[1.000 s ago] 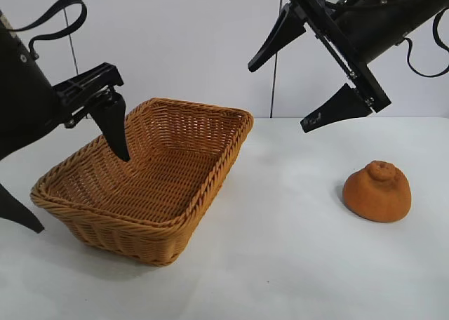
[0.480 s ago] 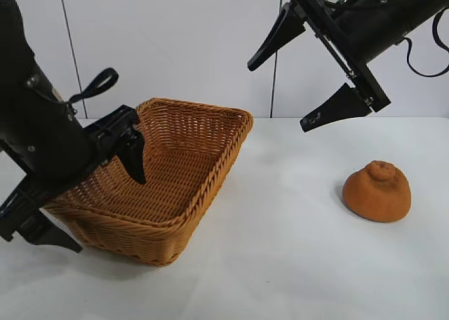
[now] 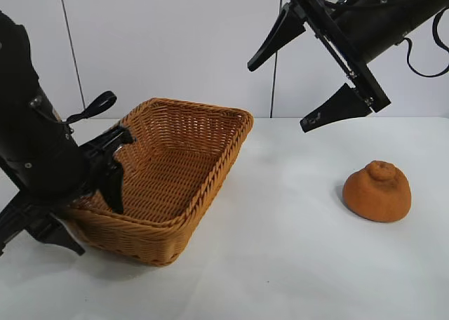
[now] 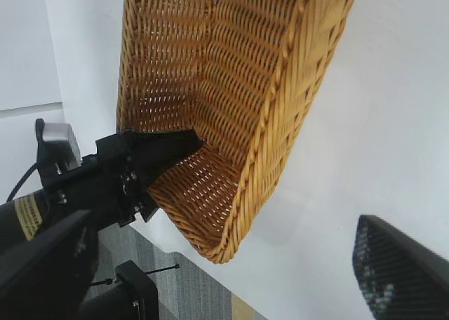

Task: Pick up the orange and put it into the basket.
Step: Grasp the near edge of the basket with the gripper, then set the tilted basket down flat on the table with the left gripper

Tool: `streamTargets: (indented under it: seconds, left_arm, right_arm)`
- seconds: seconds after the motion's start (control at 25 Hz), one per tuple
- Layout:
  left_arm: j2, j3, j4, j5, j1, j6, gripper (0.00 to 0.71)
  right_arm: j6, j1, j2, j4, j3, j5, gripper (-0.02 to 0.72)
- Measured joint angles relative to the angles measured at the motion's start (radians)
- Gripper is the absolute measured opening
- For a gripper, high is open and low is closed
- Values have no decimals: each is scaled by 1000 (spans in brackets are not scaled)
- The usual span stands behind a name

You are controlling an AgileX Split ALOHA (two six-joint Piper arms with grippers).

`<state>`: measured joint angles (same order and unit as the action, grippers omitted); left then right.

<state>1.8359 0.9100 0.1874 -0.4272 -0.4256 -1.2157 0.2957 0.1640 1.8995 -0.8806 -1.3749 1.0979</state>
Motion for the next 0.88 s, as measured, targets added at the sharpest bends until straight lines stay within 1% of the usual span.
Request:
streamTargets:
  seconds: [0.04, 0.08, 0.12, 0.2, 0.32, 0.48, 0.52, 0.6, 0.64, 0.76, 0.88]
  left_arm:
    - [0, 0, 13, -2, 11, -16, 139]
    - [-3, 0, 16, 1, 24, -16, 99]
    - [-9, 0, 15, -1, 33, -2, 88]
    - [-16, 6, 28, -37, 58, 21, 88]
    - [-25, 61, 58, -96, 130, 128, 88]
    - [-9, 190, 174, -192, 229, 370, 88]
    - [1, 221, 205, -213, 242, 429, 88]
    - [31, 292, 254, -271, 261, 548, 88]
    - [51, 331, 259, -308, 265, 589, 88]
    - [118, 445, 252, -416, 267, 707, 88]
    - [190, 550, 218, -507, 267, 799, 88]
  right_arm:
    - [0, 0, 0, 0, 0, 0, 676]
    - [0, 0, 0, 0, 0, 0, 676]
    - [0, 0, 0, 0, 0, 0, 676]
    - [0, 0, 0, 0, 0, 0, 676]
    - [0, 0, 0, 0, 0, 0, 676]
    - [0, 0, 0, 0, 0, 0, 676]
    - [0, 0, 0, 0, 0, 0, 676]
    - [0, 0, 0, 0, 0, 0, 676]
    - [0, 0, 0, 0, 0, 0, 676]
    - [-1, 0, 0, 0, 0, 1, 676]
    - [-1, 0, 0, 0, 0, 3, 676]
